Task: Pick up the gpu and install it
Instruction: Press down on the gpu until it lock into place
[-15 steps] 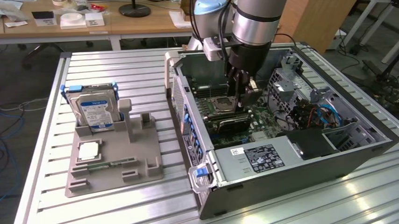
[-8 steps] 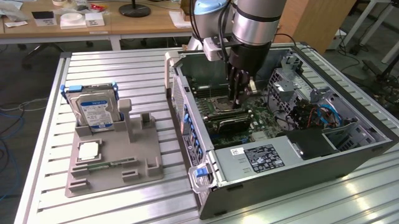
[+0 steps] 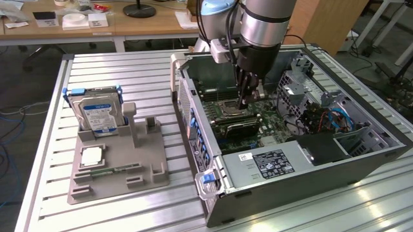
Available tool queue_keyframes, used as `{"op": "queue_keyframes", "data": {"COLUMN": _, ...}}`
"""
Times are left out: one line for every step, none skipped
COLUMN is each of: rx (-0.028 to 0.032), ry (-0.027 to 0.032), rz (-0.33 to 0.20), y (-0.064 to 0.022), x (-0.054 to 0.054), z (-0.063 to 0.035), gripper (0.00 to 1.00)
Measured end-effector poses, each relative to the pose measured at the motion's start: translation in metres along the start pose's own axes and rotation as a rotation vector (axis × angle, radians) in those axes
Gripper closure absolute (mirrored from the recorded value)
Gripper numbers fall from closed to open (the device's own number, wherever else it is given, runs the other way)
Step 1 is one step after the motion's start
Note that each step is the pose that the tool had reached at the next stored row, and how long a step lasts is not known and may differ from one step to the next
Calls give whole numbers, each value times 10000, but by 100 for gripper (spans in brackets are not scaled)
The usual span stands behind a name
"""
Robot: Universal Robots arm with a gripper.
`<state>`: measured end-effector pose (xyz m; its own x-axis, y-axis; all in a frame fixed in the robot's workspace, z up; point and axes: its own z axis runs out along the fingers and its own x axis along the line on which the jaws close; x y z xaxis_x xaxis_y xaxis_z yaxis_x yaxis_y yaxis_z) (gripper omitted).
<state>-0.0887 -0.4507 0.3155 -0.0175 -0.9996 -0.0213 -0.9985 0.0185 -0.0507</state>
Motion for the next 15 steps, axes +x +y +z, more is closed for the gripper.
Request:
{"op": "queue_keyframes", "data": {"rx": 0, "ry": 0, "rz": 0, "y": 0, "x": 0, "z": 0, "gripper": 89}}
{"op": "queue_keyframes", "data": {"rx": 0, "ry": 0, "rz": 0, "y": 0, "x": 0, "z": 0, "gripper": 89}}
{"op": "queue_keyframes", "data": {"rx": 0, "ry": 0, "rz": 0, "y": 0, "x": 0, "z": 0, "gripper": 89}}
{"op": "queue_keyframes", "data": {"rx": 0, "ry": 2, "rz": 0, "y": 0, "x": 0, "z": 0, "gripper": 89}}
{"op": "queue_keyframes", "data": {"rx": -2, "ry": 4, "rz": 0, "y": -1, "x": -1, "z": 0, "gripper": 89}}
{"op": "queue_keyframes", "data": {"rx": -29, "ry": 8, "rz": 3, "y": -10, "x": -1, "z": 0, "gripper": 89}}
{"op": "queue_keyframes", "data": {"rx": -59, "ry": 15, "rz": 15, "y": -21, "x": -3, "z": 0, "gripper": 89}}
{"op": "queue_keyframes", "data": {"rx": -88, "ry": 17, "rz": 25, "y": -31, "x": -4, "z": 1, "gripper": 89}}
{"op": "queue_keyframes", "data": {"rx": -119, "ry": 20, "rz": 35, "y": -39, "x": -4, "z": 2, "gripper": 89}}
{"op": "queue_keyframes", "data": {"rx": -157, "ry": 27, "rz": 51, "y": -47, "x": -4, "z": 3, "gripper": 89}}
{"op": "queue_keyframes", "data": {"rx": -205, "ry": 38, "rz": 71, "y": -51, "x": -4, "z": 3, "gripper": 89}}
{"op": "queue_keyframes", "data": {"rx": -256, "ry": 50, "rz": 93, "y": -55, "x": -5, "z": 3, "gripper": 89}}
{"op": "queue_keyframes", "data": {"rx": -285, "ry": 53, "rz": 111, "y": -57, "x": -4, "z": 3, "gripper": 89}}
{"op": "queue_keyframes", "data": {"rx": -288, "ry": 54, "rz": 117, "y": -57, "x": -4, "z": 3, "gripper": 89}}
{"op": "queue_keyframes", "data": {"rx": -288, "ry": 55, "rz": 117, "y": -57, "x": -4, "z": 3, "gripper": 89}}
